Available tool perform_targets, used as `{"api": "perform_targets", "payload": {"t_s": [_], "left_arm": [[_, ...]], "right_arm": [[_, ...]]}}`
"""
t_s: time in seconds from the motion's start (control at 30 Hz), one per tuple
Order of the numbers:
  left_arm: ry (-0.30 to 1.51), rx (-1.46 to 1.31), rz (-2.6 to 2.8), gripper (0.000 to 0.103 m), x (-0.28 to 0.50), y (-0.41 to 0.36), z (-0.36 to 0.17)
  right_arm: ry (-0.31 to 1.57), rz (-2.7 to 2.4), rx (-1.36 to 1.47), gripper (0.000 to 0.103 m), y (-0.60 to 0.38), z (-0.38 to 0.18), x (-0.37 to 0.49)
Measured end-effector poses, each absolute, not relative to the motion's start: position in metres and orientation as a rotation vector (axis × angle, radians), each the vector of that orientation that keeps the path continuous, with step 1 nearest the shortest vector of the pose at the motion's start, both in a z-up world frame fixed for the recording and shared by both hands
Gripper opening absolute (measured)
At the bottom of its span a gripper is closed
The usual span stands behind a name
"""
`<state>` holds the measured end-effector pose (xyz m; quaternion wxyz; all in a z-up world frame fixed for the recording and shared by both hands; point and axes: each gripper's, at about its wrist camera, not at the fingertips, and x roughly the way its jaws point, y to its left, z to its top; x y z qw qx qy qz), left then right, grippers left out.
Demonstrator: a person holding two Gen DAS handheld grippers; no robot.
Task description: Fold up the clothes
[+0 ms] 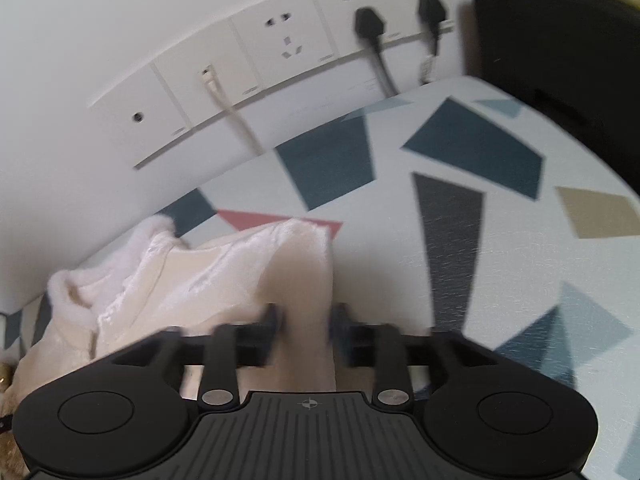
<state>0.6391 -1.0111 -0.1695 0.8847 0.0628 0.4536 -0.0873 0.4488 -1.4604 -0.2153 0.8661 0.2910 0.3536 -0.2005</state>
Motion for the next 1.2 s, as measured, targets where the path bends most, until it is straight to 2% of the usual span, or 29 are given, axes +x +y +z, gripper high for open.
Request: {"api": "perform_targets", "payload": {"t_s": [0.2, 0.43, 0.7, 0.73, 0.77, 0.8, 0.83, 1.03, 1.2], "left_arm": [[0.924, 0.014, -0.211, 0.068, 0.623, -0.964, -0.154], [0.936, -0.075, -0.251, 0.068, 0.611, -0.942, -0.159], [0.971, -0.114, -0.352, 0.068, 0.611, -0.967, -0.169], [0.964, -0.103, -0.339, 0.064, 0.61, -0.971, -0.17], [0.958, -0.092, -0.326, 0.056, 0.61, -0.974, -0.171], [0.948, -0.076, -0.303, 0.035, 0.608, -0.977, -0.17], [0.933, -0.066, -0.309, 0.024, 0.605, -0.981, -0.166], [0.833, 0.028, -0.458, 0.024, 0.578, -1.022, -0.143], [0.839, 0.059, -0.62, 0.025, 0.564, -1.073, -0.151]], "right_arm": [[0.654, -0.364, 0.566, 0.058, -1.43, -0.179, 0.439], [0.77, -0.214, 0.48, 0.059, -1.356, -0.183, 0.459], [0.835, -0.184, 0.454, 0.059, -1.322, -0.189, 0.461], [0.836, -0.189, 0.454, 0.059, -1.322, -0.189, 0.46], [0.834, -0.197, 0.461, 0.059, -1.323, -0.188, 0.458], [0.83, -0.204, 0.469, 0.059, -1.325, -0.187, 0.456], [0.825, -0.211, 0.476, 0.059, -1.327, -0.186, 0.454], [0.792, -0.257, 0.498, 0.059, -1.341, -0.181, 0.438], [0.786, -0.295, 0.539, 0.059, -1.354, -0.183, 0.425]]}}
